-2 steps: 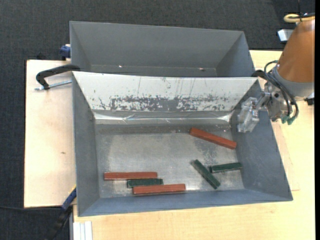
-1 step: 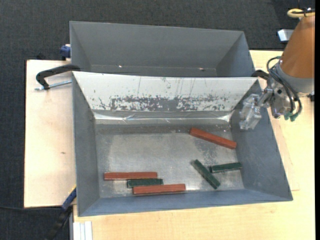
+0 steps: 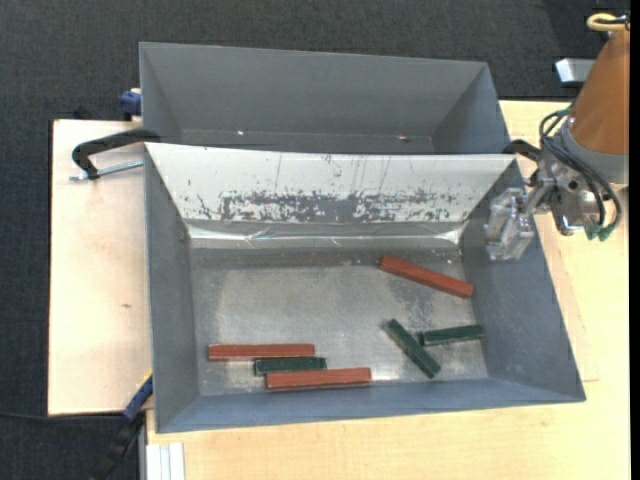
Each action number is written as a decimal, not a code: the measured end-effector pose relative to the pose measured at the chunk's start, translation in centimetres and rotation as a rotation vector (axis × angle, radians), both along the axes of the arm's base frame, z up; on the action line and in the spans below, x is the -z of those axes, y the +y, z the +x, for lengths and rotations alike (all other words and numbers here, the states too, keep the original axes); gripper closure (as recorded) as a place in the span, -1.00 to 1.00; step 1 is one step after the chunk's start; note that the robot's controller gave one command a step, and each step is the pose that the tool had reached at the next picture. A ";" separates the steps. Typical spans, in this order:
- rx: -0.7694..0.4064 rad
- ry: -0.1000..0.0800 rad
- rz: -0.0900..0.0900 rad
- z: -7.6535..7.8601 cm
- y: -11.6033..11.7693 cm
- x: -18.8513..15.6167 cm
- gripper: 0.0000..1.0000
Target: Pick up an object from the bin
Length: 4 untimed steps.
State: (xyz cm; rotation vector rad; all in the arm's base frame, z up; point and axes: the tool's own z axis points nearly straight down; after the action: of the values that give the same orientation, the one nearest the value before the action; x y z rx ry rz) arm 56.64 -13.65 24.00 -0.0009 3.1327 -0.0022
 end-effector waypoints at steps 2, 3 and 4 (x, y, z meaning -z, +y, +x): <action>0.310 0.007 0.004 1.4 2.3 6.1 -1.00; 0.322 0.001 0.003 0.2 3.7 11.6 -1.00; 0.372 0.008 0.004 -0.3 3.6 16.9 1.00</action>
Offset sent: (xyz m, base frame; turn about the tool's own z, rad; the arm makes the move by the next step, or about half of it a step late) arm 0.0000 0.0000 0.0000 0.0000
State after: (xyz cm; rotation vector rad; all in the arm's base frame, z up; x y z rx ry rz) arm 56.30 -10.09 7.07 0.5807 3.0869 0.0009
